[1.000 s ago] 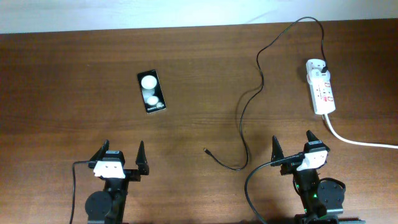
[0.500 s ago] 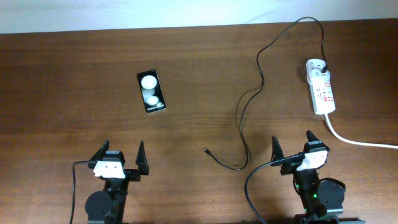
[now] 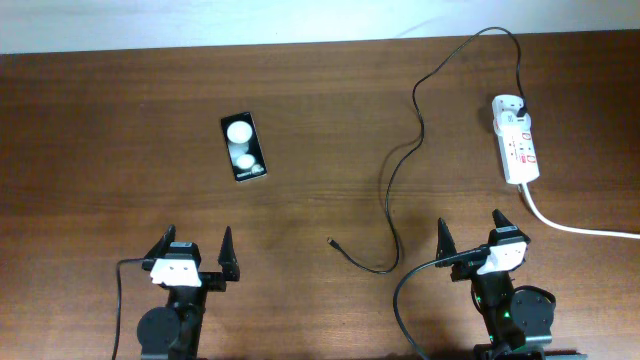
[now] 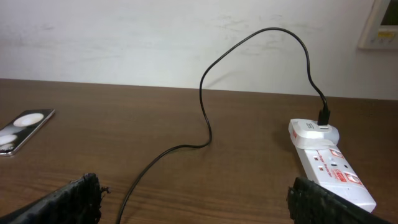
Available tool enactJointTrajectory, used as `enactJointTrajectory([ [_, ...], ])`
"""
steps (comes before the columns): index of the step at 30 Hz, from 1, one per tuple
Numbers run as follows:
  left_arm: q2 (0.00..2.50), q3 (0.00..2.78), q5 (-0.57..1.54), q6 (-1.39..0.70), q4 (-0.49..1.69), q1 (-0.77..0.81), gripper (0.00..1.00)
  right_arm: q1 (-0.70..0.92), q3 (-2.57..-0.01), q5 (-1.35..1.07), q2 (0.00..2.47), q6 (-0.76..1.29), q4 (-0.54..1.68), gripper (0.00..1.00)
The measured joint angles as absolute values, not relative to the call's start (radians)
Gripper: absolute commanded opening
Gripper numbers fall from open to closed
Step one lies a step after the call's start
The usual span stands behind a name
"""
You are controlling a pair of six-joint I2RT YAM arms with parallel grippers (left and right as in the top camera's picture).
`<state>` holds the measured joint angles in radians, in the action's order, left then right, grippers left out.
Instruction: Plug charger to phone and switch on socket
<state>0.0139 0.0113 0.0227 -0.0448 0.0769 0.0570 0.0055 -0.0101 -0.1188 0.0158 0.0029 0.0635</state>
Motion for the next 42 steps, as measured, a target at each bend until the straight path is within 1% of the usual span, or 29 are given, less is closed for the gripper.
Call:
enactJointTrajectory([
  [5, 0.014, 0.01, 0.028, -0.045, -0.012, 0.057, 0.99, 0.006, -0.01, -0.119, 0.016, 0.002, 0.063, 0.99],
  [7, 0.014, 0.027, 0.108, -0.045, -0.03, 0.057, 0.99, 0.006, -0.01, -0.119, 0.016, 0.002, 0.063, 0.99],
  [9, 0.018, 0.105, 0.149, -0.045, 0.105, 0.057, 0.99, 0.006, -0.01, -0.119, 0.015, 0.003, 0.063, 0.99],
  [11, 0.043, 0.287, 0.177, -0.045, 0.235, 0.057, 0.99, 0.006, -0.01, -0.119, 0.016, 0.002, 0.063, 0.99],
  [12, 0.075, 0.408, 0.188, -0.045, 0.334, 0.057, 0.99, 0.006, -0.01, -0.119, 0.016, 0.003, 0.063, 0.99],
  [15, 0.24, 0.693, 0.206, -0.044, 0.509, 0.057, 0.99, 0.006, -0.01, -0.119, 0.015, 0.002, 0.063, 0.99],
  [16, 0.329, 0.805, 0.21, -0.044, 0.606, 0.057, 0.99, 0.006, -0.01, -0.119, 0.014, 0.002, 0.063, 0.99],
  [20, 0.698, 1.185, 0.212, -0.018, 0.813, 0.057, 0.99, 0.006, -0.01, -0.119, 0.015, 0.002, 0.063, 0.99],
  [22, 0.9, 1.361, 0.207, 0.026, 0.86, 0.057, 0.99, 0.006, -0.01, -0.119, 0.015, 0.003, 0.063, 0.99],
  [26, 1.193, 1.526, 0.155, 0.064, 0.874, 0.057, 0.99, 0.006, -0.01, -0.119, 0.015, 0.003, 0.063, 0.99],
  [31, 1.438, 1.537, 0.15, 0.065, 0.875, 0.057, 0.99, 0.006, -0.01, -0.119, 0.015, 0.003, 0.063, 0.99],
  [32, 1.482, 1.537, 0.149, 0.065, 0.875, 0.057, 0.48, 0.006, -0.01, -0.119, 0.015, 0.002, 0.063, 0.99],
  [33, 1.528, 1.537, 0.15, 0.065, 0.875, 0.057, 0.0, 0.006, -0.01, -0.119, 0.015, 0.002, 0.063, 0.99],
  [39, 1.761, 1.541, 0.156, 0.047, 0.936, 0.069, 0.0, 0.006, -0.01, -0.119, 0.015, 0.002, 0.063, 0.99],
  [42, 1.898, 1.541, 0.158, -0.011, 0.938, 0.078, 0.0, 0.006, -0.01, -0.119, 0.015, 0.002, 0.063, 0.99],
])
